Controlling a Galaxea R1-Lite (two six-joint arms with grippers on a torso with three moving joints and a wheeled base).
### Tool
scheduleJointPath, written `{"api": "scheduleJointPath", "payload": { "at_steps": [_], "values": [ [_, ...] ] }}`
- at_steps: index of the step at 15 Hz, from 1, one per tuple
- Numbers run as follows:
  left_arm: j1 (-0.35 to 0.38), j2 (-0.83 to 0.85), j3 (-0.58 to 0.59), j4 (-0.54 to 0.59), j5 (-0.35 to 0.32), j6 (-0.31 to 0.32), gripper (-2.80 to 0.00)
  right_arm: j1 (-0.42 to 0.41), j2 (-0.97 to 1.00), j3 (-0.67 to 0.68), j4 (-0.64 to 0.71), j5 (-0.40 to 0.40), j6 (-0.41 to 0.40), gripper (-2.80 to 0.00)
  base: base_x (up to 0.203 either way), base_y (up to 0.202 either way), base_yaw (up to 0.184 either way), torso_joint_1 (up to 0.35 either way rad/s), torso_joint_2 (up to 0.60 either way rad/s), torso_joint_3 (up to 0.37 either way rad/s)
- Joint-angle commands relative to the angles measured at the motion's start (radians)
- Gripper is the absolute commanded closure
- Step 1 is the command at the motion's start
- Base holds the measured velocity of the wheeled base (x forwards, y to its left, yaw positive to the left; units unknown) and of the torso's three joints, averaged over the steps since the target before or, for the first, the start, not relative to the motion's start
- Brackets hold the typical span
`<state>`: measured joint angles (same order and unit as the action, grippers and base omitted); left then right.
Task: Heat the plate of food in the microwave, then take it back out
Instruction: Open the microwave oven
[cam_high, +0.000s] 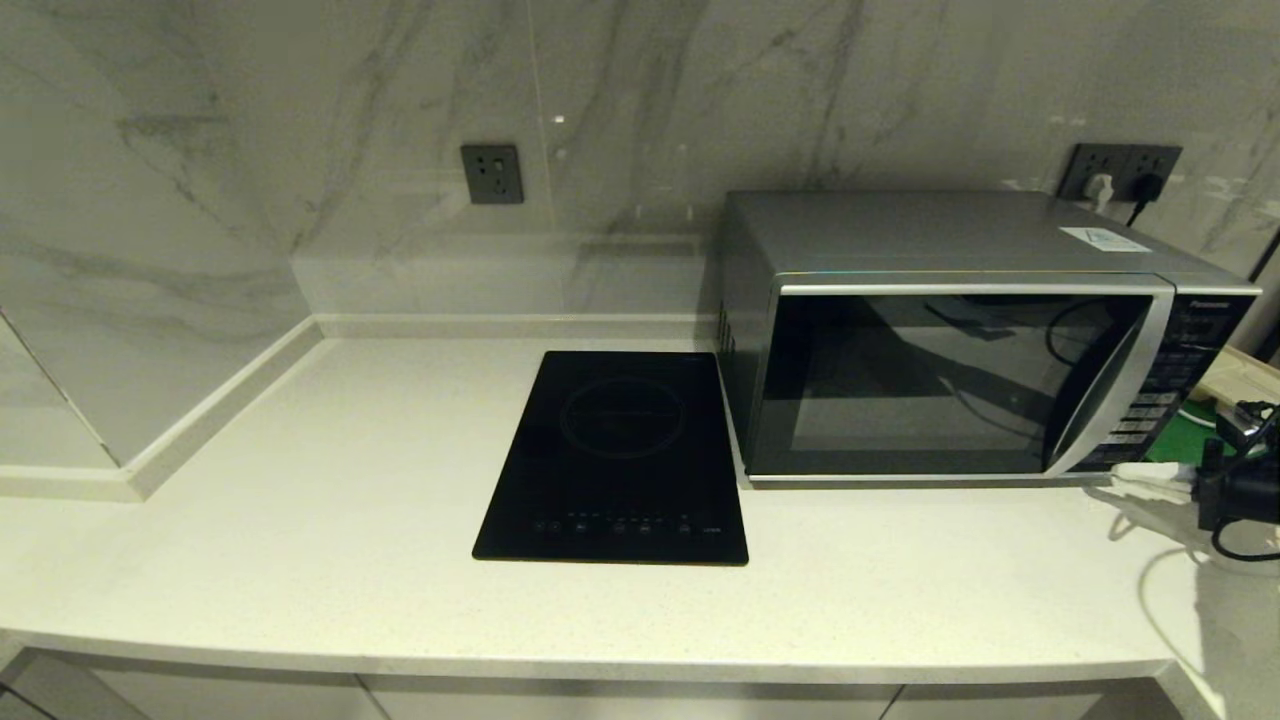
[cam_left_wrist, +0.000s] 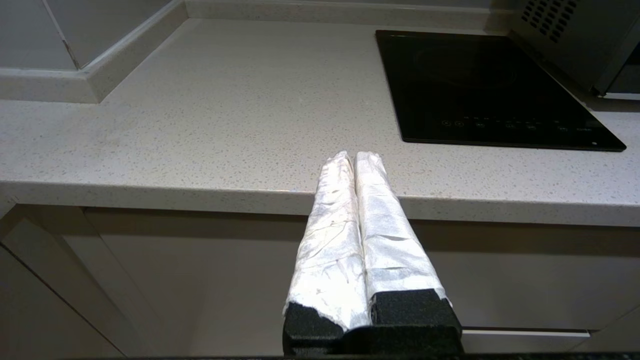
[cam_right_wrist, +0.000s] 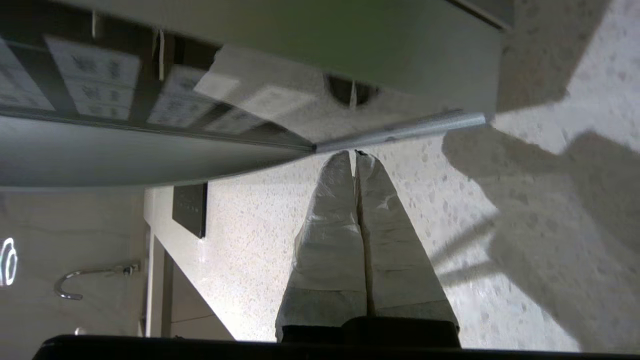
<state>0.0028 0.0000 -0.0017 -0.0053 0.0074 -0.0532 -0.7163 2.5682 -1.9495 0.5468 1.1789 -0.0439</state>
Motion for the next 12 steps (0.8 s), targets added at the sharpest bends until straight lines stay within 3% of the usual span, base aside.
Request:
{"api": "scheduleJointPath", "payload": {
  "at_steps": [1,8,10,12],
  "values": [
    [0.0,0.0,0.0,-0.001,0.0,0.0,0.0,-0.025,-0.057,0.057,0.004,0.01,-0.009,0.0,0.0,0.0,0.0,0.0,0.0,0.0],
    [0.0,0.0,0.0,-0.001,0.0,0.0,0.0,-0.082,-0.456,0.357,0.065,-0.012,-0.167,0.0,0.0,0.0,0.0,0.0,0.0,0.0],
    [0.0,0.0,0.0,-0.001,0.0,0.0,0.0,-0.062,-0.62,0.416,0.097,-0.09,-0.184,0.0,0.0,0.0,0.0,0.0,0.0,0.0],
    [0.0,0.0,0.0,-0.001,0.0,0.0,0.0,0.009,-0.77,0.479,0.112,-0.252,-0.186,0.0,0.0,0.0,0.0,0.0,0.0,0.0]
  ]
}}
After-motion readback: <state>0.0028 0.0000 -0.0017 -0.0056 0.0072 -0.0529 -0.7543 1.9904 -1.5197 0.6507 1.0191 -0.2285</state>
